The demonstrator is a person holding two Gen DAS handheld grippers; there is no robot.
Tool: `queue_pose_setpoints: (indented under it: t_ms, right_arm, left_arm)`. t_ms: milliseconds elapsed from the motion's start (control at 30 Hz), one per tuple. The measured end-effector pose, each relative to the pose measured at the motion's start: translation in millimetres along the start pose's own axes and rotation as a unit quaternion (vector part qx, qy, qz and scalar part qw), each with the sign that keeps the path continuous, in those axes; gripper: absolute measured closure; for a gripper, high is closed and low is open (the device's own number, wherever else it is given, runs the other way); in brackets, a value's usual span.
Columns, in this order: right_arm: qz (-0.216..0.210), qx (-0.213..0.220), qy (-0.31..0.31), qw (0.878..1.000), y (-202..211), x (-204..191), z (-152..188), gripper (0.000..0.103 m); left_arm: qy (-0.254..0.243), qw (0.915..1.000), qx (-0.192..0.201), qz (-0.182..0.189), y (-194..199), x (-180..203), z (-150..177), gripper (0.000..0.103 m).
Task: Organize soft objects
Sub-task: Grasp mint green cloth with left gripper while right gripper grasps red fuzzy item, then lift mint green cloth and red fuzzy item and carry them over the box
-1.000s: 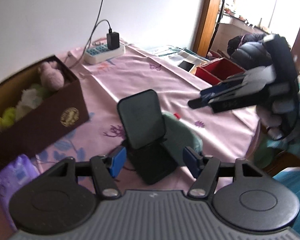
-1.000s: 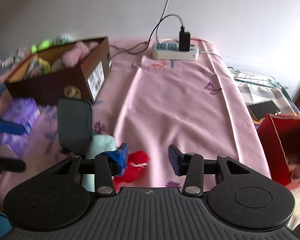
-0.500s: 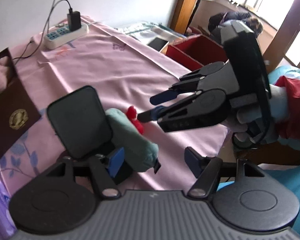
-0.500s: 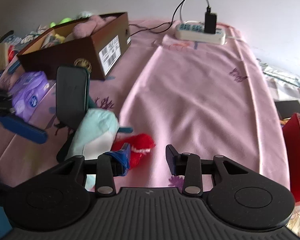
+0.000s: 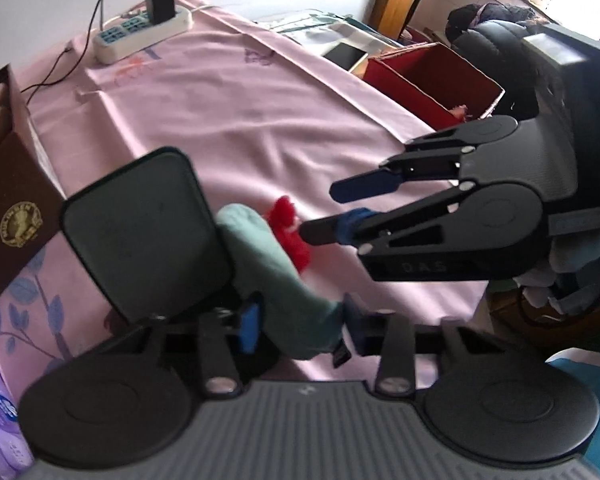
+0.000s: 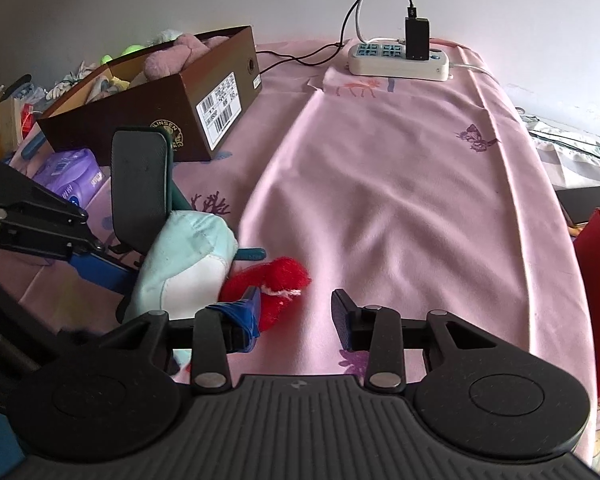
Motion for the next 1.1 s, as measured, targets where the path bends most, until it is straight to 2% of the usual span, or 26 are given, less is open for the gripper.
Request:
queue_pose_setpoints:
  t_ms: [33, 133, 267, 433, 700, 833, 1100]
  right_arm:
    - [-0.002, -0.001, 0.0, 1.0, -1.4, -1.4, -0.6, 0.083]
    - [-0.008, -0.002, 0.001, 1.0, -4.8, -4.8, -2.7, 0.083]
    - [-0.019, -0.012, -0.015, 1.0, -10.1, -7.6, -4.3, 0.083]
    - [-0.025, -0.019, -0.03, 0.999, -16.1, -12.6, -4.5, 0.08]
    - [-0.034, -0.038, -0.08, 0.995, -28.2, -21.5, -2.2, 0.077]
    - [-0.024, -0.047, -0.09, 0.994, -35.8, -28.1, -1.8, 0.077]
    - [0.011, -0.04, -0.099, 0.994, -33.2, -30.3, -3.0, 0.092]
  left_arm:
    - [0.002, 1.0, 0.0, 0.0, -0.7, -1.6, 0.4, 0.083]
    - [-0.011, 0.9998, 0.012, -0.011, 3.8, -1.7, 3.1, 0.092]
    - [-0.043, 0.9985, 0.027, -0.018, 17.5, 3.4, 10.3, 0.094]
    - [-0.064, 0.9975, 0.028, -0.013, 26.3, 3.1, 22.9, 0.095]
    - [-0.048, 0.998, 0.037, 0.017, 47.2, -12.5, 45.2, 0.095]
    - [-0.042, 0.998, 0.045, 0.017, 57.5, -19.2, 55.3, 0.095]
    - [-0.016, 0.9985, 0.052, 0.008, 73.1, -46.0, 78.7, 0.095]
Point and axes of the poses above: each gripper's, at about its wrist camera, not at the fingertips, and y roughly against the way its jaws point, x to its right, z to its underside, the point moved 10 cm from there along -y, roughly the way its jaws point, and after that the axes turned 4 degrees about -x, right-handed, at the moved point
